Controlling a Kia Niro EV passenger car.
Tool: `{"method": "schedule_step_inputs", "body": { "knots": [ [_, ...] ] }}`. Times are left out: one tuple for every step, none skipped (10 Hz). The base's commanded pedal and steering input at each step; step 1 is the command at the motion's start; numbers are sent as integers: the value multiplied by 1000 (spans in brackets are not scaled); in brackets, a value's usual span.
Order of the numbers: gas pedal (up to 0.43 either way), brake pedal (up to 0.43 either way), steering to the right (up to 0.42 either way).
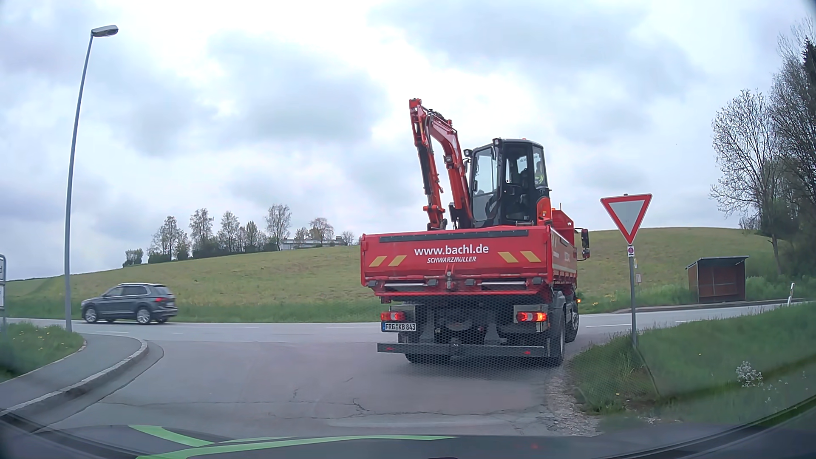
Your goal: Follow the waypoints while adhering to traffic rules and regulations
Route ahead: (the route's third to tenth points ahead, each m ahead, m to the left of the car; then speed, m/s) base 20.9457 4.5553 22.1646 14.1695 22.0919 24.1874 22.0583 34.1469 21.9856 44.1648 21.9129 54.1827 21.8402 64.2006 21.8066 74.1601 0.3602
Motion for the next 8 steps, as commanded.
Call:
{"method": "schedule_step_inputs", "body": {
  "knots": [
    [390,0,0],
    [409,0,0],
    [429,0,0],
    [441,0,0],
    [449,0,0],
    [449,0,0],
    [449,0,0],
    [449,0,0]
  ]
}}
